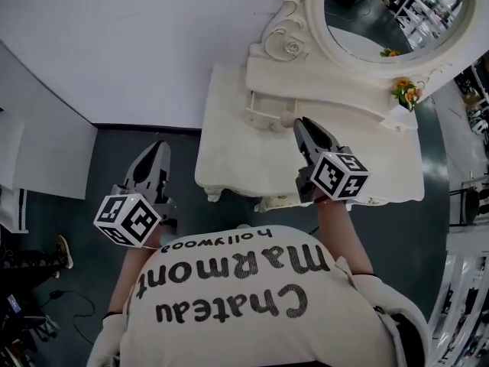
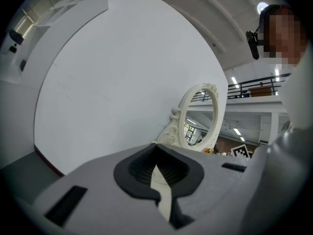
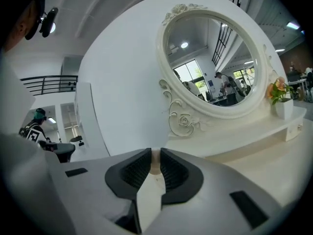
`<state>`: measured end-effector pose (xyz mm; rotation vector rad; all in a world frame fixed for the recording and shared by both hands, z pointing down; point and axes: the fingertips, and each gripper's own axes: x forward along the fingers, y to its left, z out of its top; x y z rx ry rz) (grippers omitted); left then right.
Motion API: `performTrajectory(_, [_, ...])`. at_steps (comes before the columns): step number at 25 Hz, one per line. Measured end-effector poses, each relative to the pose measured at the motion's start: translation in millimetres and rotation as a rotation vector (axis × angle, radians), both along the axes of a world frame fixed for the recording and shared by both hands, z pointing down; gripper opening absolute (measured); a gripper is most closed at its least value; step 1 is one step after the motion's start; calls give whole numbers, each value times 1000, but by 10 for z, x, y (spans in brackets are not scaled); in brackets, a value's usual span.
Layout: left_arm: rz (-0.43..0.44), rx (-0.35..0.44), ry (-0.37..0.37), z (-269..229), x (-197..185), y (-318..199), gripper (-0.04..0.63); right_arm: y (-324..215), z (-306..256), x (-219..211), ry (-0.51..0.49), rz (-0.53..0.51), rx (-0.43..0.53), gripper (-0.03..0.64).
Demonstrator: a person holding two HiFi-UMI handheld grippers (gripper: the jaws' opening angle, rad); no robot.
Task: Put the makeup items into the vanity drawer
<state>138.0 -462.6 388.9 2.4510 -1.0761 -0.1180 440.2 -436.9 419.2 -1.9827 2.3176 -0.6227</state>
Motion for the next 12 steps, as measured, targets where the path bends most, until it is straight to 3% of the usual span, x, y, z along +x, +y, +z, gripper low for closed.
performTrajectory(12, [-240, -11, -5, 59, -295, 115, 9, -551, 355, 323, 83, -114, -77, 75])
